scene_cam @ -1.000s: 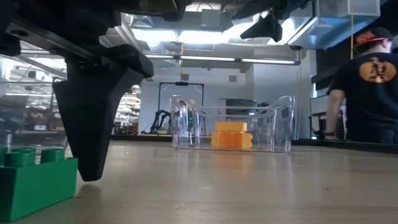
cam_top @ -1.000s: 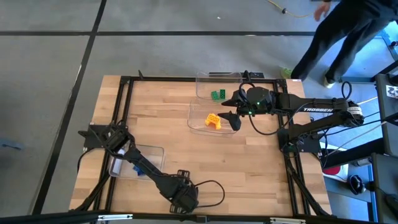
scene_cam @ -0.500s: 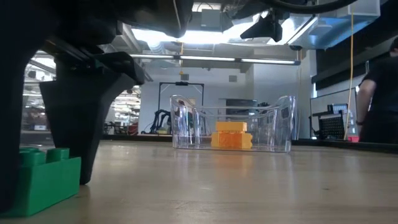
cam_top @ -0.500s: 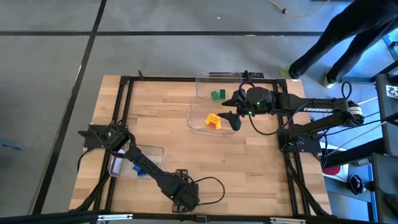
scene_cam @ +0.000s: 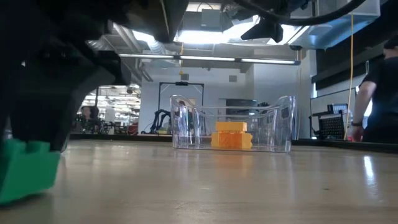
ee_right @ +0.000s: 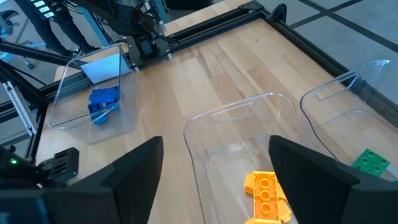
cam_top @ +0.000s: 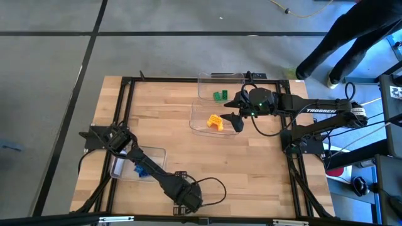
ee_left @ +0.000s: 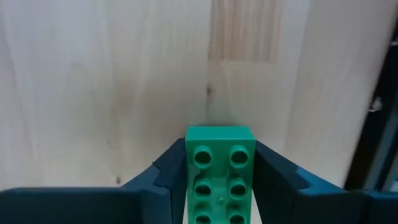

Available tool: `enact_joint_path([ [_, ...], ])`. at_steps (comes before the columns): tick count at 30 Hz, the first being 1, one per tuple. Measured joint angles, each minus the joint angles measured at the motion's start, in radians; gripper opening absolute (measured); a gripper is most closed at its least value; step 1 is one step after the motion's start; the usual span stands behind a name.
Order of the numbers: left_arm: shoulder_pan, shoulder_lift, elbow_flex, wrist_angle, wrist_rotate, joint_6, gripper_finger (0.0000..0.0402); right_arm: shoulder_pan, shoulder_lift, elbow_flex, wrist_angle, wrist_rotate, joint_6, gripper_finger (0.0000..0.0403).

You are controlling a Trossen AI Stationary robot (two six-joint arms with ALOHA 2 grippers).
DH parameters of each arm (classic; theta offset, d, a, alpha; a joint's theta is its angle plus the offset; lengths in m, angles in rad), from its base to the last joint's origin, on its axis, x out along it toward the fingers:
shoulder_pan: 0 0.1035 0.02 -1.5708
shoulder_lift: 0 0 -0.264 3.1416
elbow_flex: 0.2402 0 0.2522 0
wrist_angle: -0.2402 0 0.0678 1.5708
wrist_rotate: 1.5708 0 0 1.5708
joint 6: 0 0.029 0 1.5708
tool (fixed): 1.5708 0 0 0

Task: Sort & place blocks by color
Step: Put the green game piece into the top transparent bin

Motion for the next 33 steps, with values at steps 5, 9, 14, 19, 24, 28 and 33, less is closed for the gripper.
enact_joint_path([
  [5, 0.014, -0.047, 0.009, -0.033, -0.023, 0.000, 0.0127, 0.000, 0.000, 0.000, -0.009, 0.000, 0.000, 0.0294],
  [9, 0.033, -0.122, 0.009, -0.088, -0.098, 0.002, 0.0127, 0.000, 0.000, -0.001, -0.012, 0.000, 0.000, 0.0294],
  [14, 0.082, -0.247, 0.009, -0.152, -0.227, 0.011, 0.0127, 0.000, 0.000, -0.001, -0.014, -0.001, 0.001, 0.0294],
  [19, 0.141, -0.418, 0.009, -0.203, -0.415, 0.010, 0.0127, 0.002, 0.000, -0.001, -0.017, 0.000, 0.002, 0.0294],
  [24, 0.170, -0.606, 0.009, -0.206, -0.649, 0.001, 0.0127, 0.003, 0.000, -0.001, -0.031, -0.001, 0.006, 0.0294],
  [28, 0.167, -0.737, 0.010, -0.204, -0.816, -0.007, 0.0127, 0.003, 0.000, -0.001, -0.034, -0.001, 0.008, 0.0294],
  [33, 0.117, -0.848, 0.010, -0.205, -0.986, -0.019, 0.0127, 0.003, 0.000, -0.001, -0.033, 0.000, 0.023, 0.0294],
])
